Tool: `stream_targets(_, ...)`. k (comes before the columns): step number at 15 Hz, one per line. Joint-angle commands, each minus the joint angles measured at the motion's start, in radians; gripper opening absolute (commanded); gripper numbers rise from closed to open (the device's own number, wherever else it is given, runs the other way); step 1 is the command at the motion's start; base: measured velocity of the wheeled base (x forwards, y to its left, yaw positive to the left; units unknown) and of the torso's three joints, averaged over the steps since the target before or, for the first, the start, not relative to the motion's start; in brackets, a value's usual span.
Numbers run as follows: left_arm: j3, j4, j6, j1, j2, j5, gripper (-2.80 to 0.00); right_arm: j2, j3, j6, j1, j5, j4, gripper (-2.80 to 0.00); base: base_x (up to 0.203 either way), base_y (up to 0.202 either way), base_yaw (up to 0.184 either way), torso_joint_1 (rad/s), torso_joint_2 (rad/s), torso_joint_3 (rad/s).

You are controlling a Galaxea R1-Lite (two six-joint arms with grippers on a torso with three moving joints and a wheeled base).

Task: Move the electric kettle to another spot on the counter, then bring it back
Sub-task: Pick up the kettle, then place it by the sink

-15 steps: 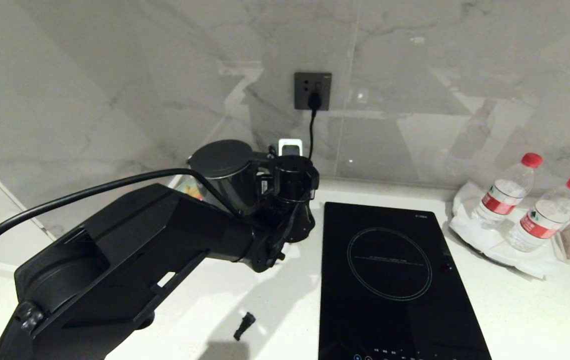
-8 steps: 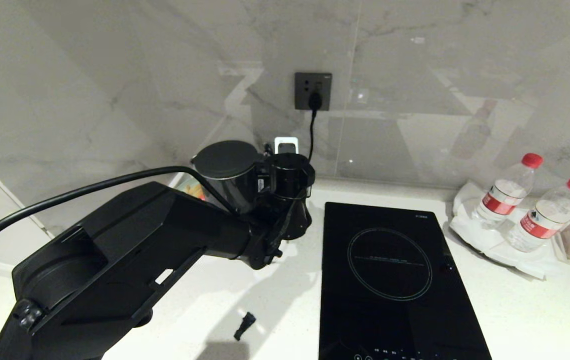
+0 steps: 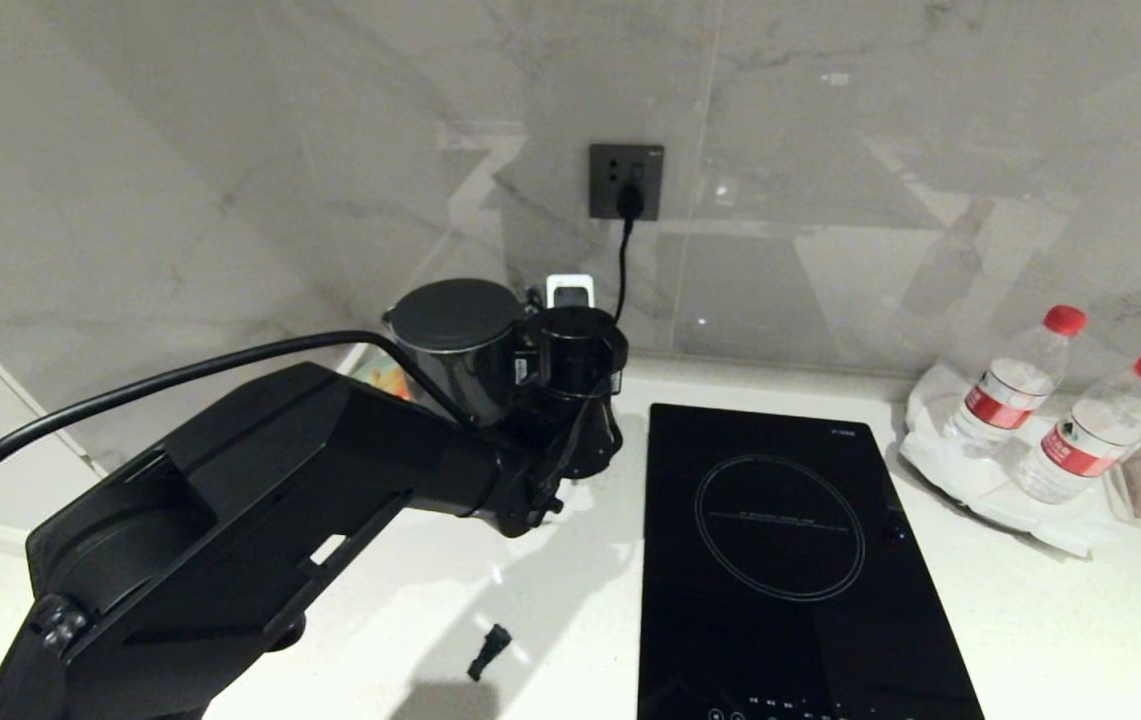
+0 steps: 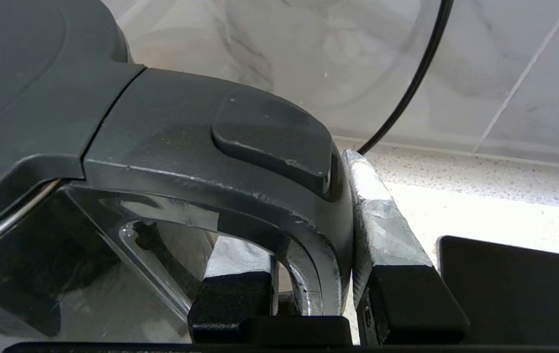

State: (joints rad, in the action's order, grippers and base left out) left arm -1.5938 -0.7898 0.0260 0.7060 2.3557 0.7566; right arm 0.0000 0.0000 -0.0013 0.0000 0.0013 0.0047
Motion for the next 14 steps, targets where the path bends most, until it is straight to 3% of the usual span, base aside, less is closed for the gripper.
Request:
stream_targets(1,-0.002,-0.005,0.004,-0.010,-0.015,0.004,-2.80,0.002,0.000,-0.001,0.000,0.000,0.000,-2.80,0.000,0.000,0.000,0.000,0.00,0.000)
stream_targets(10,-0.023,0.004,0.033,-0.019,-0.109,0.002,-2.80,0.002,0.000,0.000,0.000,0.000,0.000,-2.80,0.000,0.000,0.000,0.000,0.00,0.000)
stream_targets(14,0.112,0.006,0.037,-0.005,-0.233,-0.006,-2.80,0.000,0.000,0.000,0.000,0.000,0.000,-2.80,0.000,0.000,0.000,0.000,0.00,0.000)
